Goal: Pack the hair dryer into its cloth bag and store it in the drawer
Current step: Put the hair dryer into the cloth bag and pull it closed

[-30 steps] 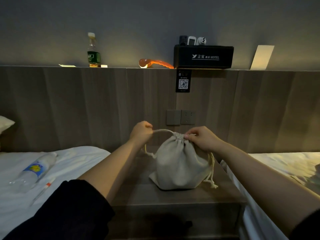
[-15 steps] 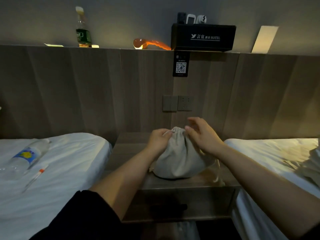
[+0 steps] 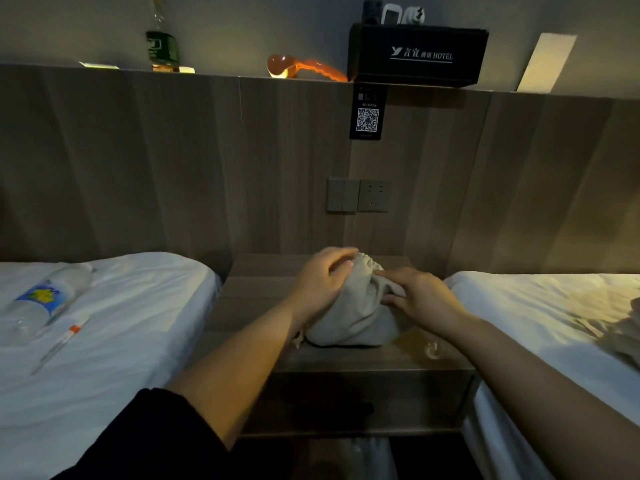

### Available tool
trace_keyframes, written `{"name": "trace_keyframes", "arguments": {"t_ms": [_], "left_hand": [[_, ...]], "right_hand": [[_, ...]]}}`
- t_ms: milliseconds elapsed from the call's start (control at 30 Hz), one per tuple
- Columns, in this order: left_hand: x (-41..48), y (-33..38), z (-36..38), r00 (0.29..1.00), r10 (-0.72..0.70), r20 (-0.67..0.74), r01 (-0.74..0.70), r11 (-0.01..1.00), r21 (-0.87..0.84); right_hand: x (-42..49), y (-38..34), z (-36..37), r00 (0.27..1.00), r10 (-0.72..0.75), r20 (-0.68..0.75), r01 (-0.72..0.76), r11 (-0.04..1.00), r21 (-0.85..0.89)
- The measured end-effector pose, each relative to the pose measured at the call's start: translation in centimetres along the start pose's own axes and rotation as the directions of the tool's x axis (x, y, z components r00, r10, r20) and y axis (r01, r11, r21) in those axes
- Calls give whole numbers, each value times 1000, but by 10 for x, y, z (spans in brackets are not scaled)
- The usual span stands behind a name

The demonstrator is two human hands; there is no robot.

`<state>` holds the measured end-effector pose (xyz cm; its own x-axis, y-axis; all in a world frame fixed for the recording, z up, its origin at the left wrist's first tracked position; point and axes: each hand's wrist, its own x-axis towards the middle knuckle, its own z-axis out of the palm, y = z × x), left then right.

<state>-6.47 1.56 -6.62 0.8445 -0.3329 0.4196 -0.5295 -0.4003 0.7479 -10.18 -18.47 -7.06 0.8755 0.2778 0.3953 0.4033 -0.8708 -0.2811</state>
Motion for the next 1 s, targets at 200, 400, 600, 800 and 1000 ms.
{"name": "trace_keyframes", "arguments": {"t_ms": [200,400,600,800,1000], "left_hand": [[-21,-22,10,985,-3,171,18,996,-89],[-16,-30,29,995,-66,79,72,995,-73],[-33,-23,29,995,51,-90,-55,997,-44],[-85,-6,36,947,100,-304,-74,993,96],[-132,-5,61,981,-124,-146,114,990,-80]], "right_hand": [[5,4,0,993,116,23,-119,972,205],[1,-4,8,953,285,-100,-239,913,330],[-21,-21,30,941,260,-214,-175,921,349],[-69,-45,32,795,-73,-602,46,997,-61],[-102,-46,25,937,56,-345,-39,998,56]]}}
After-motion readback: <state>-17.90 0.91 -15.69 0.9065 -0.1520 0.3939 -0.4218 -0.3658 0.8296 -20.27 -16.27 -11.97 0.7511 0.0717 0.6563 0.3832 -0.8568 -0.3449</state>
